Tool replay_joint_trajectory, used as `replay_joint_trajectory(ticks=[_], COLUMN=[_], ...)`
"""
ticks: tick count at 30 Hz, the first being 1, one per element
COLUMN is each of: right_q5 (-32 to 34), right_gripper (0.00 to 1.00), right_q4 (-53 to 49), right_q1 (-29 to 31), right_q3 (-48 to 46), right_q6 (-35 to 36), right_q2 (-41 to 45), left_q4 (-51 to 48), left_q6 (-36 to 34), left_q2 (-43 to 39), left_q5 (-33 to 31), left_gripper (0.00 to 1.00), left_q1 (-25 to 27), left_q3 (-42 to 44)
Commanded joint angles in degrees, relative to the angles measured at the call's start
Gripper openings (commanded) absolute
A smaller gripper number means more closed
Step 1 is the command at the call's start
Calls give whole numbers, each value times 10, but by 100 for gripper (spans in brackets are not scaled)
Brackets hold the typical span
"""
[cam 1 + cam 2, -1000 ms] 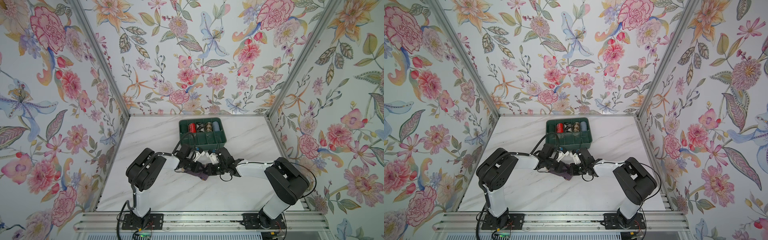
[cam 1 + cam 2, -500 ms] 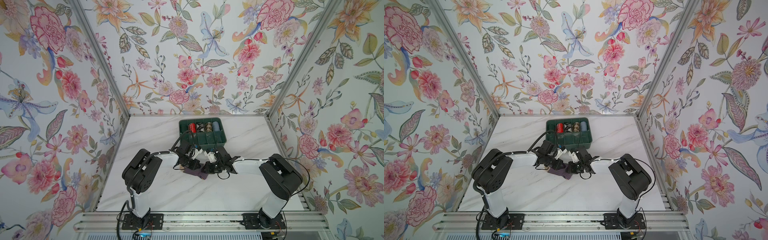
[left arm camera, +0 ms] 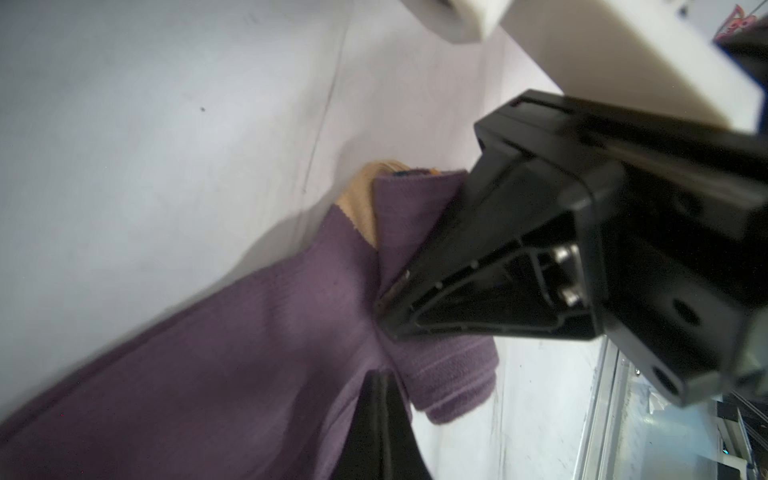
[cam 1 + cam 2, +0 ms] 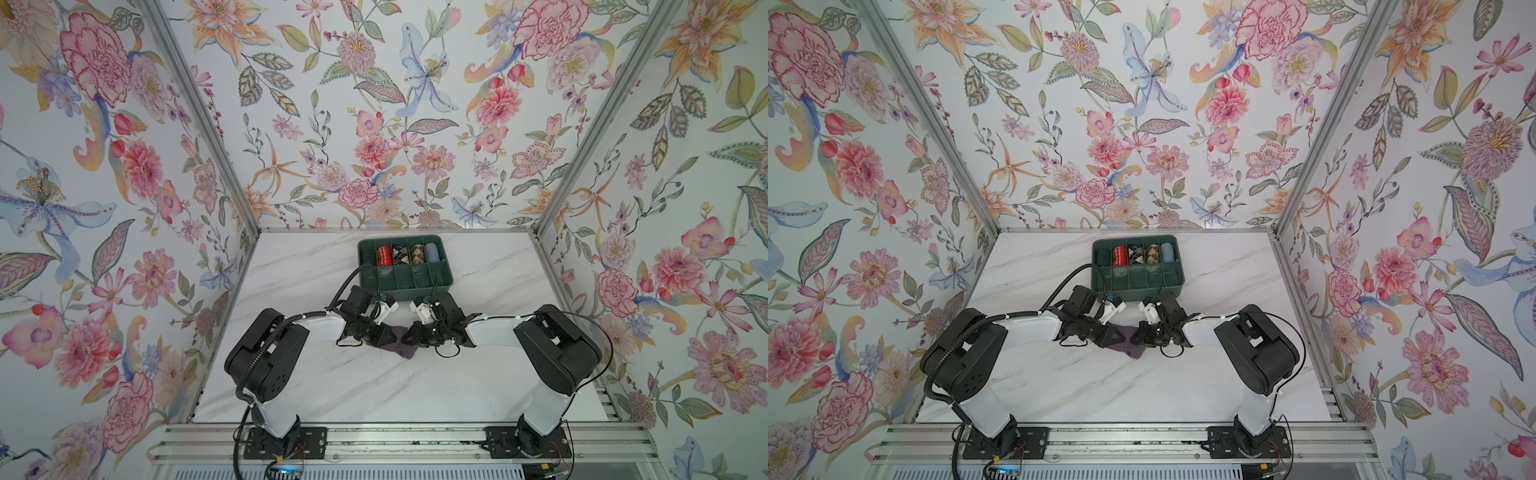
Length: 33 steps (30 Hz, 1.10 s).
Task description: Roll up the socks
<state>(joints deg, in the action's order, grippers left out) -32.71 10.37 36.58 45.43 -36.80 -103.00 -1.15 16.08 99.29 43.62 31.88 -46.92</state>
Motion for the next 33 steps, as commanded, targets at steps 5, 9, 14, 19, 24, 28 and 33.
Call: replay_joint_trajectory(ticks=[5, 9, 14, 19, 24, 28, 33], right_q5=[25, 20, 17, 12, 2, -10, -10], right_gripper=[2, 2, 2, 2, 3, 3, 3], right_q4=[-50, -48, -43, -38, -26, -9, -12], right_q1=[-15, -15, -15, -17, -19, -22, -22], right_q3=[-35, -37, -37, -39, -42, -48, -47], right_q6=[-20, -20, -20, -21, -26, -35, -35], right_q2=[-42, -43, -46, -46, -45, -46, -47], left_q4=[114, 172, 212, 211, 196, 175, 181], left_q6=[36, 65, 79, 72, 55, 36, 34], left_q2=[-36, -45, -37, -10, 5, 12, 32], left_q5=[65, 69, 76, 90, 91, 76, 66], left_gripper=[0, 0, 0, 0, 0, 0, 0], left_q1=[9, 15, 35, 54, 60, 60, 59], left_q3=[40, 48, 47, 45, 49, 51, 52])
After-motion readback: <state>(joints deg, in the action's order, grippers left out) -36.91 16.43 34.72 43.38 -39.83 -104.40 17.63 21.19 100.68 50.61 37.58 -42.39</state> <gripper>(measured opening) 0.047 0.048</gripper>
